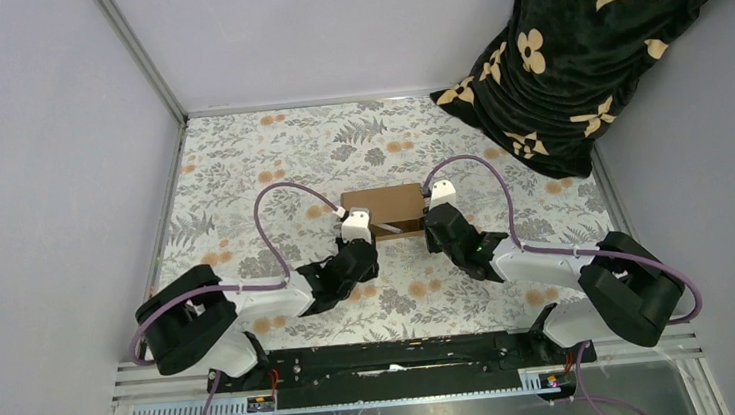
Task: Fold the paper box
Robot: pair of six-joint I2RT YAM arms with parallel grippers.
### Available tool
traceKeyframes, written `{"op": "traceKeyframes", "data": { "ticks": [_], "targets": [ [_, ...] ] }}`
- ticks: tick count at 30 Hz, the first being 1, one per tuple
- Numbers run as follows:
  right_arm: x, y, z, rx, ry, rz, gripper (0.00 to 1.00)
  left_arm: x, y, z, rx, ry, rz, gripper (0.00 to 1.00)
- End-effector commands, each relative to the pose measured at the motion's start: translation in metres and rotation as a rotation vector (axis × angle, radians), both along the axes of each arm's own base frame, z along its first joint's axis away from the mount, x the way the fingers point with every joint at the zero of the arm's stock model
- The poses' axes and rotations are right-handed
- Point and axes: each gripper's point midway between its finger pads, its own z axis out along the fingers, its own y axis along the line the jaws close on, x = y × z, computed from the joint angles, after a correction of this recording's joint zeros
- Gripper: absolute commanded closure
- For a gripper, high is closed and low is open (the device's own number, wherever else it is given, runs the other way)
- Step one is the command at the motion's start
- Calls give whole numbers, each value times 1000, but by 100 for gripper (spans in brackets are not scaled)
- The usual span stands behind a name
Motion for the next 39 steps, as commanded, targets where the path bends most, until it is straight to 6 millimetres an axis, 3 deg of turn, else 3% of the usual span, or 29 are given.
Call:
{"op": "traceKeyframes", "data": {
  "ticks": [1, 9, 15, 18, 21, 24, 31, 35, 39],
  "targets": [
    [0, 6, 1, 22, -7, 0, 100, -18, -7, 2, -55, 48, -9, 64],
    [0, 5, 1, 18, -8, -2, 100, -45, -24, 26, -124, 33, -67, 64],
    [-1, 4, 3, 19, -12, -1, 100, -62, -23, 66, -195, -26, -66, 64],
    [-1, 2, 4, 18, -14, -4, 100, -58, -20, 100, -252, -83, -50, 62],
    [-1, 1, 5, 16, -16, -4, 100, -47, -16, 132, -263, -164, -18, 54],
    [-2, 2, 5, 18, -13, -1, 100, -29, -17, 153, -226, -213, 10, 49],
    [-2, 3, 5, 23, -9, -1, 100, 31, -17, 149, -256, -196, 36, 45],
    [-3, 3, 6, 20, -9, 2, 100, 60, -18, 131, -232, -156, 33, 45],
    [-3, 2, 6, 19, -10, 3, 100, 73, -26, 112, -205, -122, 13, 45]
  ]
}}
